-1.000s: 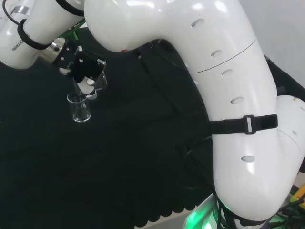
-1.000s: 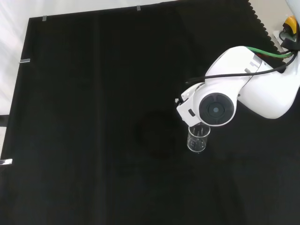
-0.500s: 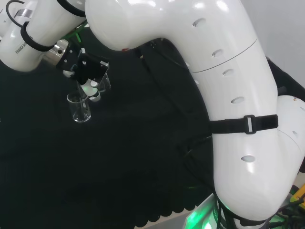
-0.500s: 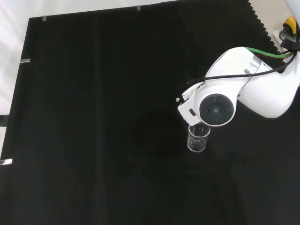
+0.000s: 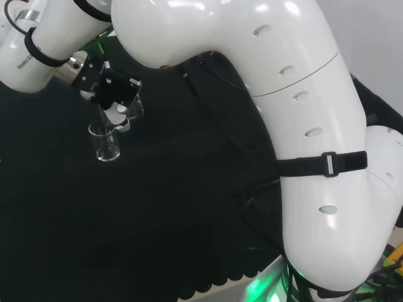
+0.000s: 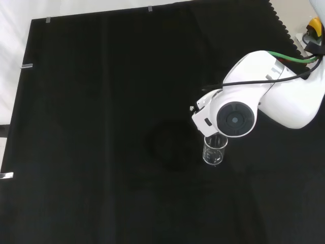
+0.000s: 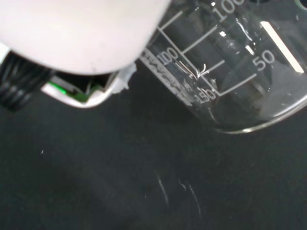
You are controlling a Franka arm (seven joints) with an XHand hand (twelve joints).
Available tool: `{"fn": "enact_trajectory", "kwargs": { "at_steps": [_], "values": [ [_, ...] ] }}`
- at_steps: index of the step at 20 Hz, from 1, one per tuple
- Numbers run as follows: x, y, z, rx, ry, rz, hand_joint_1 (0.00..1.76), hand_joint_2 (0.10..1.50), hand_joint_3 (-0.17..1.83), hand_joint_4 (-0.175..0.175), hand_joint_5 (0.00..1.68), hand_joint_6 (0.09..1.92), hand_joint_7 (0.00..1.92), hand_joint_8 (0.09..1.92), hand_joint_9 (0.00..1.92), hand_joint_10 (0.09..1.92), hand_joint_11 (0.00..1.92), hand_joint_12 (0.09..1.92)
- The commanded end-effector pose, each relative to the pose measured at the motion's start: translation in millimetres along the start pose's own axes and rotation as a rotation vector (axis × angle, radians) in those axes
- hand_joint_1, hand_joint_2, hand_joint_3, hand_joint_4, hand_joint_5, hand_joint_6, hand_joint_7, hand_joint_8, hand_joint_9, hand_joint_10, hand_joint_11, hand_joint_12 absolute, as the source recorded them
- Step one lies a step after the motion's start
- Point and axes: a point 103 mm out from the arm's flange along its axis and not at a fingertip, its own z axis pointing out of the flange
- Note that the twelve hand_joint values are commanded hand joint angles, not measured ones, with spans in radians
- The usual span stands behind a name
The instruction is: Pour the water from the handheld beaker into the one on the table.
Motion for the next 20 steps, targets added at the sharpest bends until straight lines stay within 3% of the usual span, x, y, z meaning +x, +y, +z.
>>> {"fn": "enact_trajectory", "kwargs": {
  "at_steps": [1, 20],
  "values": [
    [5, -1, -5, 0.005, -0.013, 0.001, 1.31, 0.50, 0.98, -0.175, 1.20, 0.92, 1.27, 0.89, 1.67, 0.73, 1.43, 0.71],
    [-6, -3, 2, 0.010, -0.021, 0.008, 1.31, 0.50, 0.98, -0.175, 1.20, 0.92, 1.27, 0.89, 1.67, 0.73, 1.43, 0.70]
  ]
}}
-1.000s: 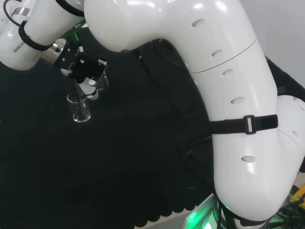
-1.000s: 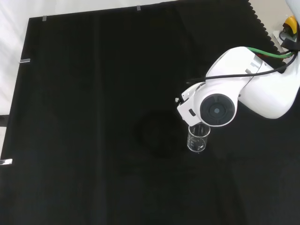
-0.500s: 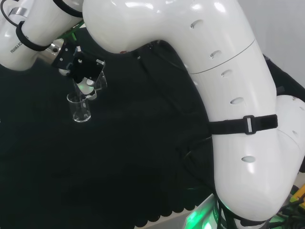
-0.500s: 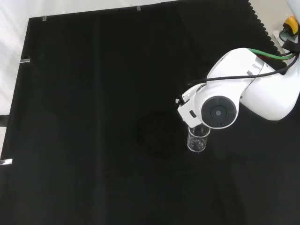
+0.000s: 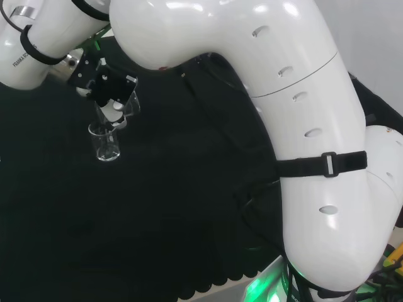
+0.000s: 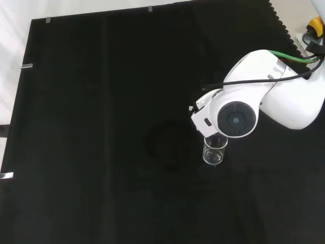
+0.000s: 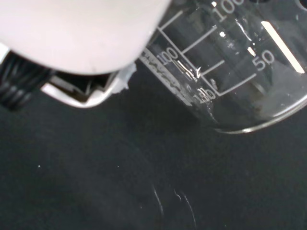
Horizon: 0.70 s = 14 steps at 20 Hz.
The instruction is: Pour the water from the handheld beaker into the one on the table.
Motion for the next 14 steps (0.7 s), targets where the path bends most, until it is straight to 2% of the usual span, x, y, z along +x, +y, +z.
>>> {"fn": "enact_trajectory", "kwargs": {
  "at_steps": [1, 2, 4, 9, 14],
  "values": [
    [-2.9, -3.3, 8.6, 0.018, -0.019, 0.002, 1.31, 0.50, 0.98, -0.175, 1.20, 0.92, 1.27, 0.89, 1.67, 0.73, 1.43, 0.70],
    [2.0, -2.7, 1.4, 0.029, -0.043, 0.005, 1.31, 0.50, 0.98, -0.175, 1.20, 0.92, 1.27, 0.89, 1.67, 0.73, 1.43, 0.70],
    [2.6, -2.6, 0.5, 0.027, -0.042, 0.006, 1.31, 0.50, 0.98, -0.175, 1.20, 0.92, 1.27, 0.89, 1.67, 0.73, 1.43, 0.70],
    [-1.2, -4.6, 5.7, -0.002, -0.017, 0.011, 1.31, 0.50, 0.98, -0.175, 1.20, 0.92, 1.27, 0.89, 1.67, 0.73, 1.42, 0.70],
    [-4.4, -5.2, 8.5, -0.006, 0.001, 0.006, 1.31, 0.50, 0.98, -0.175, 1.20, 0.92, 1.27, 0.89, 1.67, 0.73, 1.42, 0.70]
  ]
}}
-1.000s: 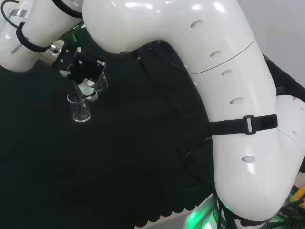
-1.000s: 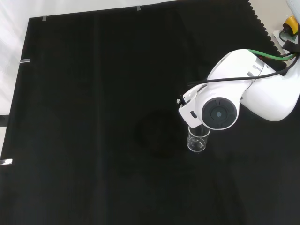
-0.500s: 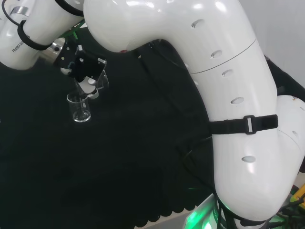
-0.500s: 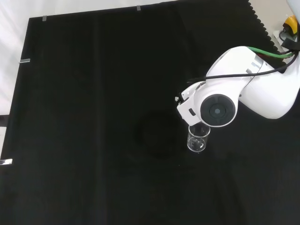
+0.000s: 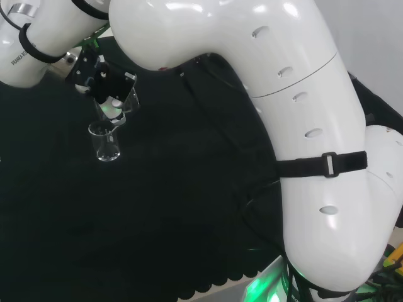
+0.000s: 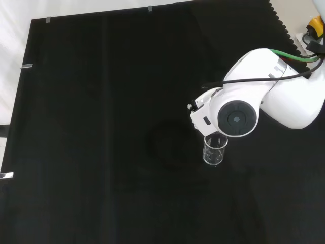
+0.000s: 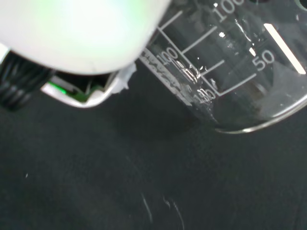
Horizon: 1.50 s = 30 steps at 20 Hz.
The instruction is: Pour the water from the handheld beaker into the one on the table.
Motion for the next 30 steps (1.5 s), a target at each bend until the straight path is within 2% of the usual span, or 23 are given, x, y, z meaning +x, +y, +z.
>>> {"fn": "enact_trajectory", "kwargs": {
  "at_steps": [1, 5, 13, 17, 24, 30],
  "values": [
    [2, -7, 16, 0.003, 0.013, -0.015, 1.31, 0.50, 0.98, -0.175, 1.20, 0.92, 1.27, 0.89, 1.67, 0.73, 1.42, 0.70],
    [-1, -9, 17, -0.013, 0.037, -0.012, 1.31, 0.50, 0.98, -0.175, 1.20, 0.92, 1.27, 0.89, 1.67, 0.73, 1.42, 0.70],
    [-13, -17, 14, -0.078, 0.167, 0.001, 1.31, 0.50, 0.98, -0.175, 1.20, 0.92, 1.27, 0.89, 1.67, 0.73, 1.42, 0.70],
    [-19, -22, 13, -0.102, 0.203, 0.007, 1.31, 0.50, 0.98, -0.175, 1.20, 0.92, 1.27, 0.89, 1.67, 0.73, 1.42, 0.70],
    [-28, -26, 13, -0.120, 0.306, 0.022, 1.31, 0.50, 0.98, -0.175, 1.20, 0.92, 1.27, 0.89, 1.67, 0.73, 1.42, 0.70],
    [-37, -29, 15, -0.172, 0.398, 0.079, 1.31, 0.50, 0.98, -0.175, 1.20, 0.92, 1.27, 0.89, 1.67, 0.73, 1.42, 0.69]
  ]
}}
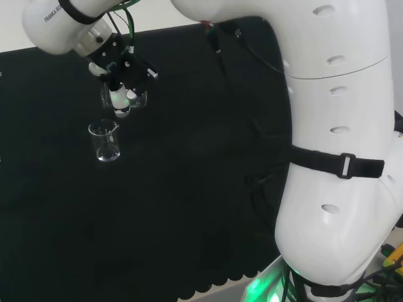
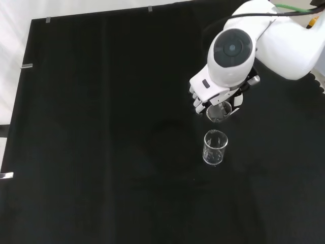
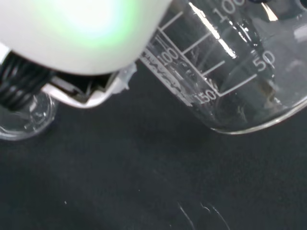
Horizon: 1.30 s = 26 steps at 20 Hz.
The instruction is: Pour the water from the handheld beaker into the one on the table.
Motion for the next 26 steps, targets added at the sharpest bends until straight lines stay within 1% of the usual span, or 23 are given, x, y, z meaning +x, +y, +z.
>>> {"fn": "enact_trajectory", "kwargs": {
  "at_steps": [1, 4, 10, 19, 26],
  "values": [
    [-10, -4, -2, -0.061, 0.098, 0.049, 1.31, 0.50, 0.98, -0.175, 1.20, 0.93, 1.27, 0.89, 1.67, 0.73, 1.42, 0.69],
    [-12, -5, -1, -0.081, 0.117, 0.067, 1.31, 0.50, 0.98, -0.175, 1.20, 0.93, 1.27, 0.89, 1.67, 0.73, 1.42, 0.69],
    [-14, -6, 4, -0.086, 0.137, 0.070, 1.31, 0.50, 0.98, -0.175, 1.20, 0.93, 1.27, 0.89, 1.67, 0.73, 1.42, 0.69],
    [-17, -6, 15, -0.079, 0.204, 0.067, 1.31, 0.50, 0.98, -0.175, 1.20, 0.93, 1.27, 0.90, 1.67, 0.73, 1.42, 0.69],
    [-21, -8, 21, -0.101, 0.229, 0.072, 1.31, 0.50, 0.98, -0.175, 1.20, 0.93, 1.27, 0.90, 1.67, 0.73, 1.42, 0.69]
  ]
}}
